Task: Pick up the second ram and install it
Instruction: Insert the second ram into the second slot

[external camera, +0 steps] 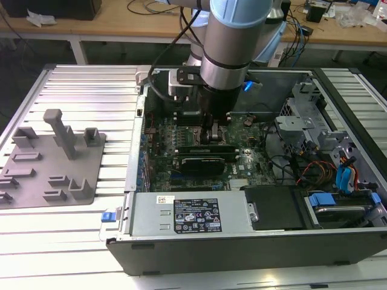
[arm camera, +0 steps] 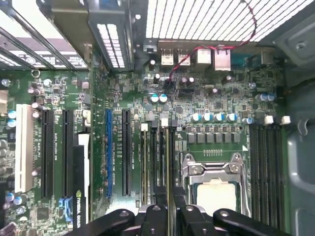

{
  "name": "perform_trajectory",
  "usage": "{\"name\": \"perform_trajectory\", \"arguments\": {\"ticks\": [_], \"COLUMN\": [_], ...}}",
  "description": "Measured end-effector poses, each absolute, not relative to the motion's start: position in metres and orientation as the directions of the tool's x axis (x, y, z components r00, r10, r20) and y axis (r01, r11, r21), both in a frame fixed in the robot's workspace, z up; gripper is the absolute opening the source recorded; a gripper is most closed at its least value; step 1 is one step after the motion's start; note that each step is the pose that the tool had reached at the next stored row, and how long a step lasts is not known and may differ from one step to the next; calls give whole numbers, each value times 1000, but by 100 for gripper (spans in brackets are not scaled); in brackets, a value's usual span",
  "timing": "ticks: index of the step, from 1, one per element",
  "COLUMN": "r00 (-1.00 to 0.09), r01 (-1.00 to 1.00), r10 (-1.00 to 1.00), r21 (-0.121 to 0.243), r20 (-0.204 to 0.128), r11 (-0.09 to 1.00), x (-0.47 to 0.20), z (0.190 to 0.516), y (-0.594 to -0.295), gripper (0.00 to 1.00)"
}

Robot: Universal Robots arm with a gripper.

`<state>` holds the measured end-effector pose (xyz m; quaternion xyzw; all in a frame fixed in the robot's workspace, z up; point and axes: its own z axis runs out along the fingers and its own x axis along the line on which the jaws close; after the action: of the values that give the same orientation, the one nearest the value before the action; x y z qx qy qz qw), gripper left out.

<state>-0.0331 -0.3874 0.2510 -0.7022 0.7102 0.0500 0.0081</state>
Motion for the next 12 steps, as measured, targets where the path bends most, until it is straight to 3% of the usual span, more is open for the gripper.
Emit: {"name": "perform_trajectory", "arguments": {"ticks": [10,12], "r00": [-14,-14], "r01": [-998,-998], "r10": [-997,-997], "r21": [60,60], "r20": [-81,-81], "r11": [9,9], "x": [-20,-20], "z": [251,251], "y": [-387,-387], "gripper": [16,8]}}
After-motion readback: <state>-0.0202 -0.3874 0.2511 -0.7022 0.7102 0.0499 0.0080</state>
